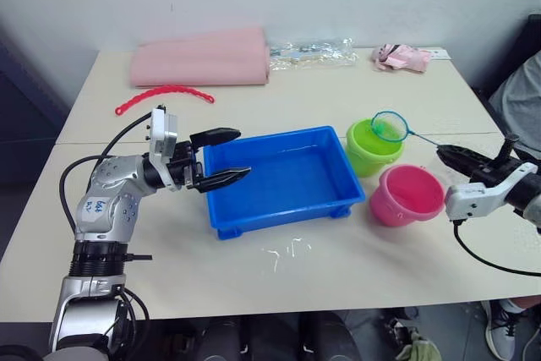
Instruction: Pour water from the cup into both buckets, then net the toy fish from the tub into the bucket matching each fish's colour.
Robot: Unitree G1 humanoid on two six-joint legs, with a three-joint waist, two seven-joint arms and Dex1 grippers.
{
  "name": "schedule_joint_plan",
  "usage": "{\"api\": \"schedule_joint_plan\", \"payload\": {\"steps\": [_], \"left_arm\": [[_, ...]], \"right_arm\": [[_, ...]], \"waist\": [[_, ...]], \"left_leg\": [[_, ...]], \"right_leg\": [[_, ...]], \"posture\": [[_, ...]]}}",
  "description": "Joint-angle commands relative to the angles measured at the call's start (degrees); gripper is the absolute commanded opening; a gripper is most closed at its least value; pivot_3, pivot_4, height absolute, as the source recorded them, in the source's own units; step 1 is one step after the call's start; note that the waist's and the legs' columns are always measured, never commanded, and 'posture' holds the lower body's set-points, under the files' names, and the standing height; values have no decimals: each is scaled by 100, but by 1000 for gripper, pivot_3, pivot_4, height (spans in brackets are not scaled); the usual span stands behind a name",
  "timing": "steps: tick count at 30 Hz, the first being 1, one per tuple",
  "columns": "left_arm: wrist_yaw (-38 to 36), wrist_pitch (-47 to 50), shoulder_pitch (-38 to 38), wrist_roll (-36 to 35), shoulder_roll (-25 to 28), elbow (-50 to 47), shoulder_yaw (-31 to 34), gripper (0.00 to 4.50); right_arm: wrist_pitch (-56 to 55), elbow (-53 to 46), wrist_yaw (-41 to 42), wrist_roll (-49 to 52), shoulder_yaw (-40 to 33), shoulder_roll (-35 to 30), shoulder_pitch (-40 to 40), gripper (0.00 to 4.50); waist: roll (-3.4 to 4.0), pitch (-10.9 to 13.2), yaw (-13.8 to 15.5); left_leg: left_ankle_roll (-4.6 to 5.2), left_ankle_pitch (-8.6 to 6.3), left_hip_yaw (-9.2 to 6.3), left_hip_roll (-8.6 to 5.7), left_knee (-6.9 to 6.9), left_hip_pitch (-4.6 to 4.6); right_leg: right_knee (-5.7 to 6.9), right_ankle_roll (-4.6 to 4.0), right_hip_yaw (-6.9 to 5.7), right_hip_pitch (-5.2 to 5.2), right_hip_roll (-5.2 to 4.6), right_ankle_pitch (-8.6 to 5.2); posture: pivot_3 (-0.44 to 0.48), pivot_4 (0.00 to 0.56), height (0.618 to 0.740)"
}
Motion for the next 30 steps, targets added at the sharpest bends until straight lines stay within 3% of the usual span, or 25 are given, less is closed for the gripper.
{"api": "schedule_joint_plan", "payload": {"steps": [1, 11, 15, 17, 20, 24, 30], "left_arm": [[-56, -112, -103, 5, 40, -43, 22, 4475], [-90, -203, -107, 41, 71, 19, 36, 4475], [-156, -153, -91, -52, 196, 2, 167, 4475], [-286, -62, -47, -179, 376, -27, 321, 4475], [-499, 158, -24, -413, 724, -36, 566, 4475], [-889, 286, 162, -501, 1297, -94, 784, 4475], [-1583, -118, 968, -334, 1887, -521, 821, 4475]], "right_arm": [[141, 48, -120, -8, 6, -142, -163, 0], [253, -169, -339, 311, -43, 55, -36, 0], [481, -410, 1016, 3120, -183, 433, 285, 0], [1519, -1251, 2315, 5539, -313, 646, 654, 0], [3010, -2331, 3540, 7651, -599, 615, 1024, 0], [4412, -3356, 4581, 8695, -515, 301, 1239, 0], [4902, -3842, 5612, 8256, 417, 623, 913, 0]], "waist": [[0, 0, 13], [0, 0, 6], [0, 0, 14], [0, 0, 16], [1, 1, 11], [3, 2, 11], [3, 2, 25]], "left_leg": [[0, 0, 0, 0, 0, 0], [0, 0, -1, 2, 0, 0], [0, 0, -6, 3, 1, -1], [1, 1, -10, 4, 0, 0], [3, 0, -24, 14, 0, 0], [8, -4, -24, 19, 1, 5], [10, -13, -21, 16, 0, 4]], "right_leg": [[-1, 0, 0, 0, 0, 0], [0, 0, 0, 1, 3, 0], [0, 0, -4, 8, 6, 0], [2, 1, -7, 11, 9, 1], [6, 0, -13, 20, 17, 1], [2, -2, -13, 20, 17, 1], [-22, -5, -13, 18, 8, -1]], "posture": [[0, 150, 740], [0, 150, 740], [0, 150, 740], [0, 150, 740], [0, 150, 740], [0, 150, 740], [0, 150, 740]]}}
